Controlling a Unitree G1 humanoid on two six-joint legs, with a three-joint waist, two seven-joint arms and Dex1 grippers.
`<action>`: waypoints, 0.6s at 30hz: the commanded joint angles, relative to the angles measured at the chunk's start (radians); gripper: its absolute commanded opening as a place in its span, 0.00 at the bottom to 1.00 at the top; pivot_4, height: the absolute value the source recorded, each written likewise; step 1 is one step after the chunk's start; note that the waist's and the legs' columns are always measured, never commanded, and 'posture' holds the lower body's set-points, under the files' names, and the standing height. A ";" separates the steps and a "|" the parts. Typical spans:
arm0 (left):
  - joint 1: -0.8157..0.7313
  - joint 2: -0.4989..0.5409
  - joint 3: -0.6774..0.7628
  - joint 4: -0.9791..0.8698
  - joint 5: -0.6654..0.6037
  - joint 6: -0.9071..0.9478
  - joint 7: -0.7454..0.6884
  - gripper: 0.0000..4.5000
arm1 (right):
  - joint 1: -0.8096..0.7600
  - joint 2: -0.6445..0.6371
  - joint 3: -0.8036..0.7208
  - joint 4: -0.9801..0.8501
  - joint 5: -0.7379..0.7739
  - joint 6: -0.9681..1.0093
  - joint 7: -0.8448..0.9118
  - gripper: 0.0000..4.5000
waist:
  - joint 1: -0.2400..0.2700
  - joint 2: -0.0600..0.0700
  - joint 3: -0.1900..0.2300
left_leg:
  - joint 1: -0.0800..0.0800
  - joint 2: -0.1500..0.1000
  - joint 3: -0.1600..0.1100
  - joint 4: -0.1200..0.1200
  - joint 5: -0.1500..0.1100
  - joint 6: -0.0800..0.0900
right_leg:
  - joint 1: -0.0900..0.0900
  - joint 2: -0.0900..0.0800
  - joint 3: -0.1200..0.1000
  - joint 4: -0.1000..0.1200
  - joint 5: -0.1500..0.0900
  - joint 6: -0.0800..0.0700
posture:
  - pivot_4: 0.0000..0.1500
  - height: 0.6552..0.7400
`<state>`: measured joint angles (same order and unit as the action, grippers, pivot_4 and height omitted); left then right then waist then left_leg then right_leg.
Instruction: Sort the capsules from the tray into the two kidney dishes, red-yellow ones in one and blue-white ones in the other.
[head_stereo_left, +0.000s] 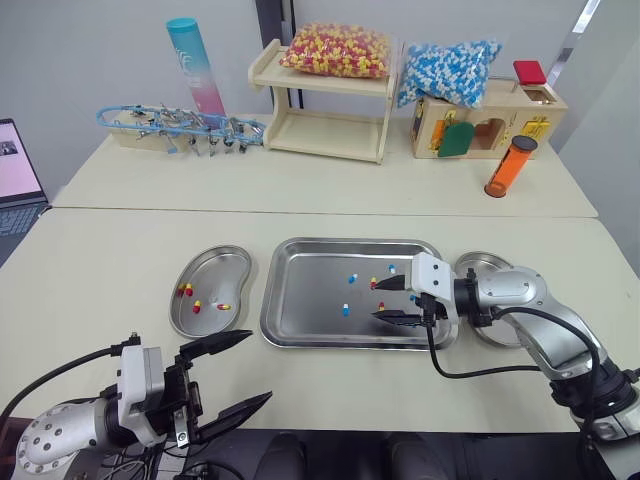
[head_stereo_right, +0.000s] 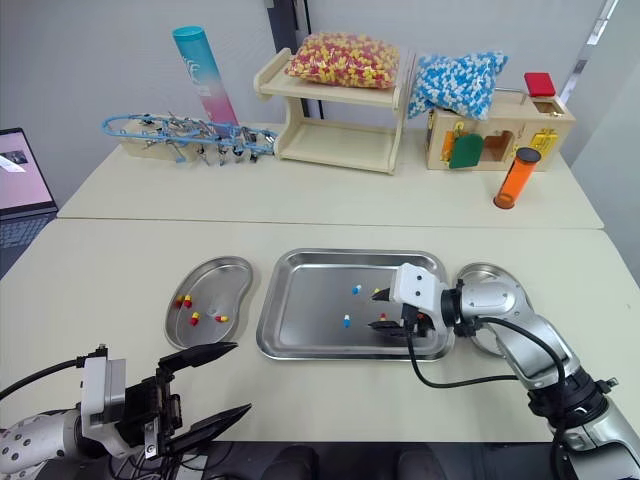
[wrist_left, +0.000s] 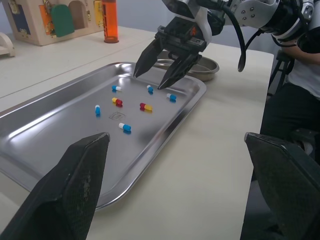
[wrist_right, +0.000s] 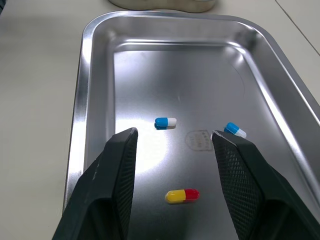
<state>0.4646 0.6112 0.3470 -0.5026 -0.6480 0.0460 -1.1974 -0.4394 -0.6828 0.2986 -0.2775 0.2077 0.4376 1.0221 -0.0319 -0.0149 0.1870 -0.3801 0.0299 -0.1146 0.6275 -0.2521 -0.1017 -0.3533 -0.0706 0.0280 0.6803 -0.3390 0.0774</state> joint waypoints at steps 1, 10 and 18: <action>0.010 0.011 0.008 -0.011 0.000 -0.028 -0.011 1.00 | -0.001 0.013 -0.006 -0.035 -0.003 -0.002 -0.012 0.57 | 0.000 0.000 0.000 | 0.000 0.000 0.000 0.000 0.000 0.000 | 0.000 0.000 0.000 0.000 0.000 0.000 | 1.00 1.00; 0.021 0.008 0.002 -0.009 0.002 -0.047 -0.016 1.00 | 0.008 0.065 0.041 -0.016 -0.057 -0.022 -0.041 0.57 | 0.000 0.000 0.000 | 0.000 0.000 0.000 0.000 0.000 0.000 | 0.000 0.000 0.000 0.000 0.000 0.000 | 1.00 1.00; 0.015 0.011 -0.001 -0.014 0.003 -0.040 -0.004 1.00 | -0.017 0.138 0.096 0.053 -0.125 -0.003 -0.096 0.57 | -0.001 0.000 0.000 | 0.000 0.000 0.000 0.000 0.000 0.000 | 0.000 0.000 0.000 0.000 0.000 0.000 | 1.00 1.00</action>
<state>0.4771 0.6122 0.3453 -0.5010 -0.6470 0.0142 -1.2078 -0.4372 -0.5558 0.3963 -0.2172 0.0942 0.4355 0.9396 -0.0325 -0.0150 0.1870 -0.3800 0.0299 -0.1146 0.6273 -0.2522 -0.1016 -0.3537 -0.0706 0.0282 0.6804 -0.3390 0.0774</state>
